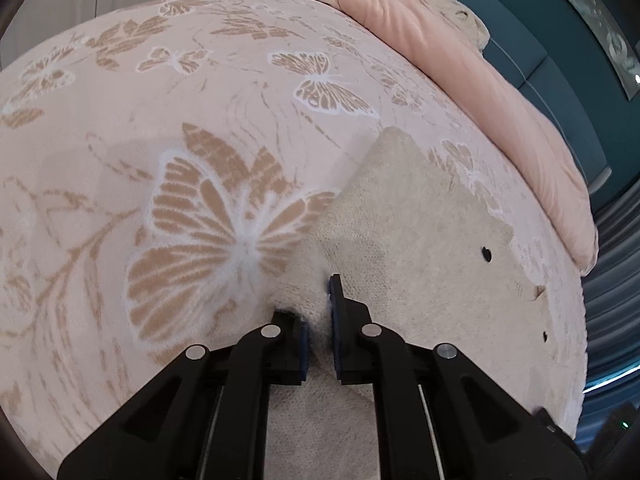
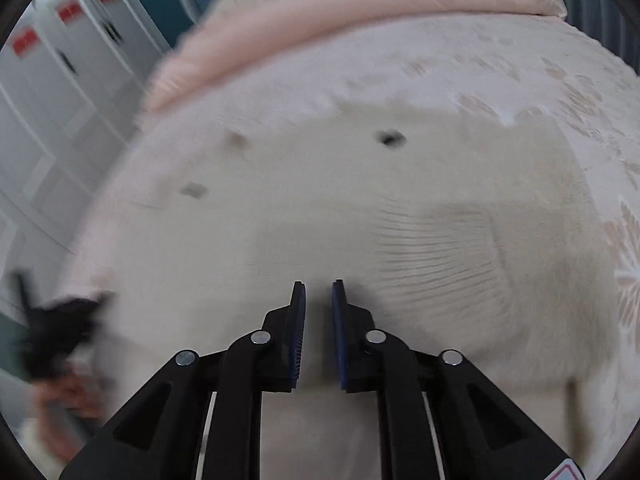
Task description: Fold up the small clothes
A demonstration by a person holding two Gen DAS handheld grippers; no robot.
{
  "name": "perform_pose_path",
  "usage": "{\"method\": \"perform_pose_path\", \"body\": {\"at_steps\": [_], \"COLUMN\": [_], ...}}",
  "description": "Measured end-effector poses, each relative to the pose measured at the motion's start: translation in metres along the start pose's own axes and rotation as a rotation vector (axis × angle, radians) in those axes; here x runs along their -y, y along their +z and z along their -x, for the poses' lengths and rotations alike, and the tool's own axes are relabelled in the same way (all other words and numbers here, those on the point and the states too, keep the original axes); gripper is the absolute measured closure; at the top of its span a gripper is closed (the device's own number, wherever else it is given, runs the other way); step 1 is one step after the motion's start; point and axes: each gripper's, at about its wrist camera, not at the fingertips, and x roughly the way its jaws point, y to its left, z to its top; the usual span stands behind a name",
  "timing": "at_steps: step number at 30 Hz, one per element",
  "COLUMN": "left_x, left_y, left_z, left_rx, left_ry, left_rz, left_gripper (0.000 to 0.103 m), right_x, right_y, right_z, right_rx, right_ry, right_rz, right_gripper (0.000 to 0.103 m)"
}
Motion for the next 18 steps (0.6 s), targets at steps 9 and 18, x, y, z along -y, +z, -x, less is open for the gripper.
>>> {"method": "perform_pose_path", "body": {"at_steps": [9, 18], "left_x": [-0.037, -0.135], "left_y": [0.009, -0.073], "left_z": [0.042, 0.141], "left_rx": [-0.078, -0.140], "left_ry": [-0.161, -0.039], "left_rz": [0.040, -0.013], "left_gripper": [0.094, 0.050], "right_x": [0.092, 0.123], "right_y": [-0.055, -0.255], "right_z": [0.127, 0.208], "right_rx": [0.147, -0.033], "right_ry": [-0.132, -0.128], "right_rz": [-0.213, -0.342], "right_gripper": [0.057, 0.036]}}
